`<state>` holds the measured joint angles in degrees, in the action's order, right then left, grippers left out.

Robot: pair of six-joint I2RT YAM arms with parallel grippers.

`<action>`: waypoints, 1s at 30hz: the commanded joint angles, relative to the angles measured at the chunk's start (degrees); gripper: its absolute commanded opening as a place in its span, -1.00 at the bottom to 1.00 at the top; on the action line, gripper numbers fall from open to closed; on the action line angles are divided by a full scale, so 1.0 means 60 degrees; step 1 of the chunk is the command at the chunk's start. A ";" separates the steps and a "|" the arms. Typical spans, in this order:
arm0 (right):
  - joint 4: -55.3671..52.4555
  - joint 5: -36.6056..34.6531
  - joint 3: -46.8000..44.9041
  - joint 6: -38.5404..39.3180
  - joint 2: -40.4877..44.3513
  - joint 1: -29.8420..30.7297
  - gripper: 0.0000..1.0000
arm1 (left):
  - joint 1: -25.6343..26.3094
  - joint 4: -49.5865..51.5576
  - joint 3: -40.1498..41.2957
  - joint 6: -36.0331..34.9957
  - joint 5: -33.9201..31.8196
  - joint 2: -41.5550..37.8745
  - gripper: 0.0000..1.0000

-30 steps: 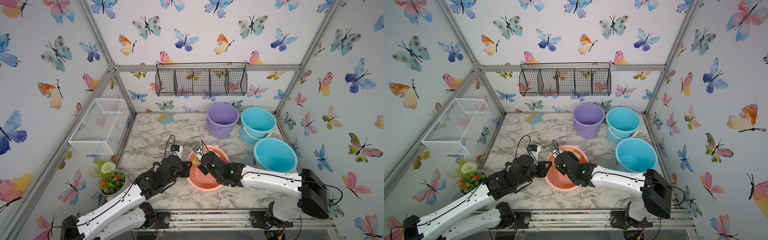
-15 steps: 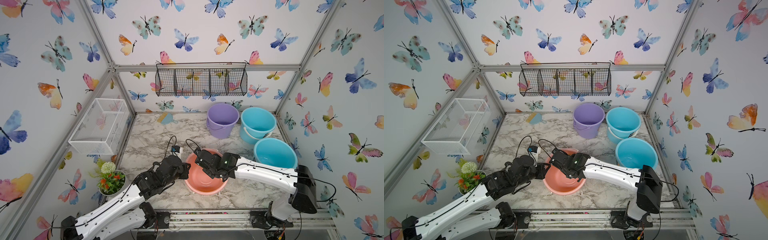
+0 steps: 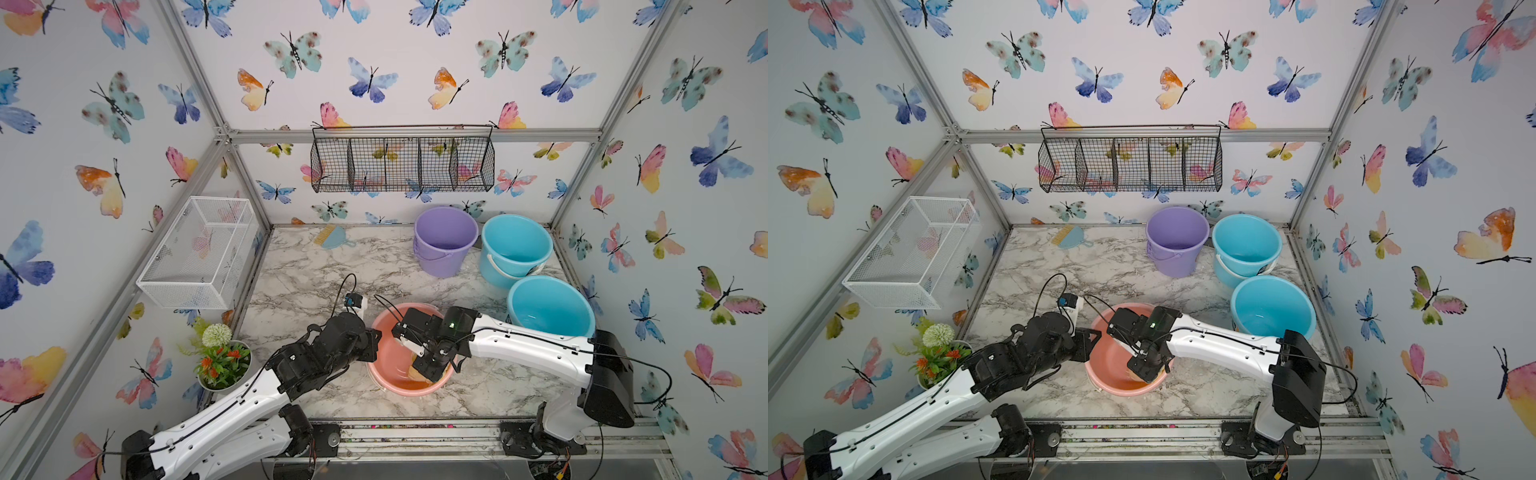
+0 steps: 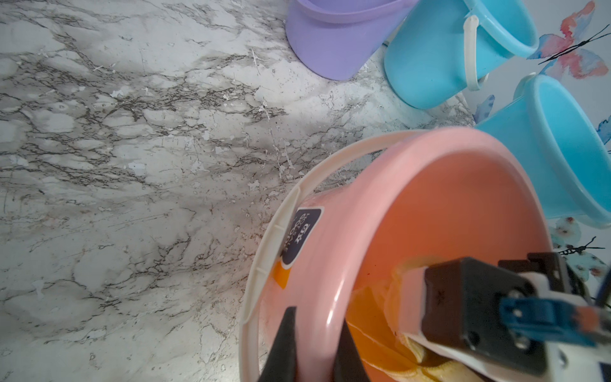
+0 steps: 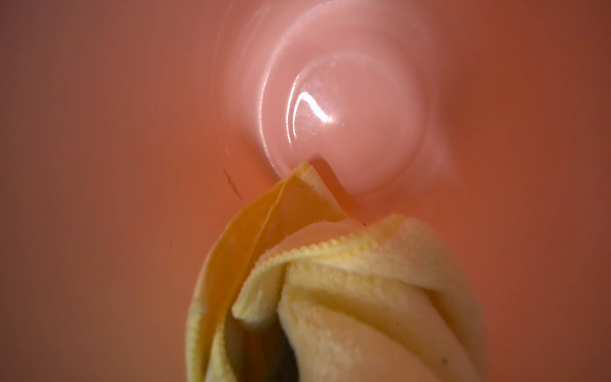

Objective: Wipe the inside of the bucket with a cloth
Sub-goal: Wipe the dirt from the inside of the bucket.

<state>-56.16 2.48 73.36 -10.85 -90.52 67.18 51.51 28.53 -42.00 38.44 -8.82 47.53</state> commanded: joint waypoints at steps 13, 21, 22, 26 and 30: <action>0.8031 0.3890 -0.2495 -0.1494 -0.0329 0.0017 -0.97 | -0.0047 -0.0418 -0.0241 0.0025 0.0106 0.0023 -1.00; 1.1930 0.1085 -0.3867 -0.1590 -0.0241 0.0014 -0.97 | -0.0045 -0.0462 -0.0179 -0.0011 0.0269 0.0050 -1.00; 1.2451 0.0758 -0.4094 -0.1556 -0.0182 0.0015 -0.97 | -0.0054 -0.0464 -0.0164 0.0001 0.0269 0.0027 -1.00; 1.4408 -0.0359 -0.4776 -0.1440 -0.0085 0.0023 -0.97 | -0.0048 -0.0465 -0.0178 0.0007 0.0320 0.0040 -1.00; 1.5798 -0.0973 -0.5034 -0.1252 -0.0254 0.0018 -0.97 | -0.0046 -0.0478 -0.0168 0.0001 0.0384 0.0104 -1.00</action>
<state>24.56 2.52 44.47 -19.46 -90.65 66.85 50.68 29.06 -42.59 36.69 -9.52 47.64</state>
